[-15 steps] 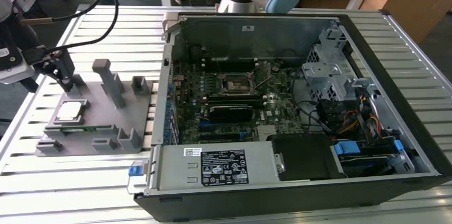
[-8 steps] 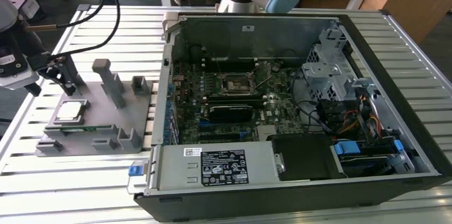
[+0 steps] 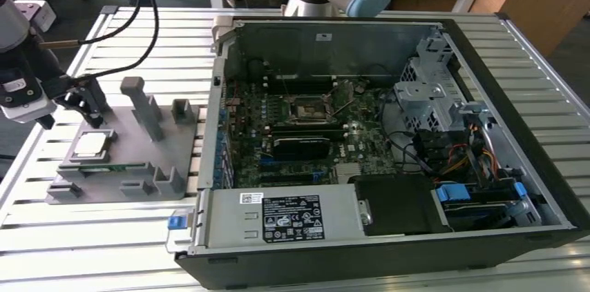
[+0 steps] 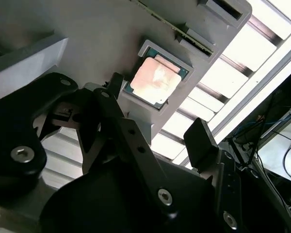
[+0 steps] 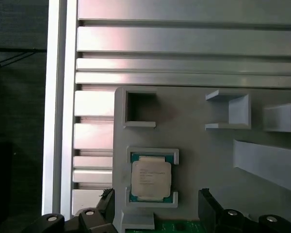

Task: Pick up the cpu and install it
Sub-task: 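Pick up the cpu and move it towards the insertion slot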

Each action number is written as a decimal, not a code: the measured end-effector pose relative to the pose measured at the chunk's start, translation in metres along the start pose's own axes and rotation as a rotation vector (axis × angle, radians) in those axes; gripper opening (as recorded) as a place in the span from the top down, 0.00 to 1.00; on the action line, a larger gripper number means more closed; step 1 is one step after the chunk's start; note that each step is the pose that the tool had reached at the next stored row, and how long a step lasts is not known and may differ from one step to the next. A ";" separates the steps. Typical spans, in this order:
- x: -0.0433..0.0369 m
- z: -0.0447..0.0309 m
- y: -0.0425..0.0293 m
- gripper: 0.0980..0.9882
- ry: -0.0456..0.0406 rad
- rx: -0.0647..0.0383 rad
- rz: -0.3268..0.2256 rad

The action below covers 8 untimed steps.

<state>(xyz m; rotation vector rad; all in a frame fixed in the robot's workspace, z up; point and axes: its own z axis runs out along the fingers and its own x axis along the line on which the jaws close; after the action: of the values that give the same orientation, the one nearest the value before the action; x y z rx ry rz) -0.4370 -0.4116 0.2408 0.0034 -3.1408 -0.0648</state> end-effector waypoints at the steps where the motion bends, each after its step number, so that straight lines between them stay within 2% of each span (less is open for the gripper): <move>1: 0.0005 0.0019 0.0004 0.24 0.0000 0.000 0.000; 4: 0.0022 0.0075 0.0037 0.24 0.0000 0.003 0.000; 8: 0.0050 0.0149 0.0080 0.24 0.0000 0.015 0.000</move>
<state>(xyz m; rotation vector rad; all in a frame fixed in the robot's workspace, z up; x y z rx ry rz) -0.4421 -0.4031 0.2262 0.0033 -3.1413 -0.0418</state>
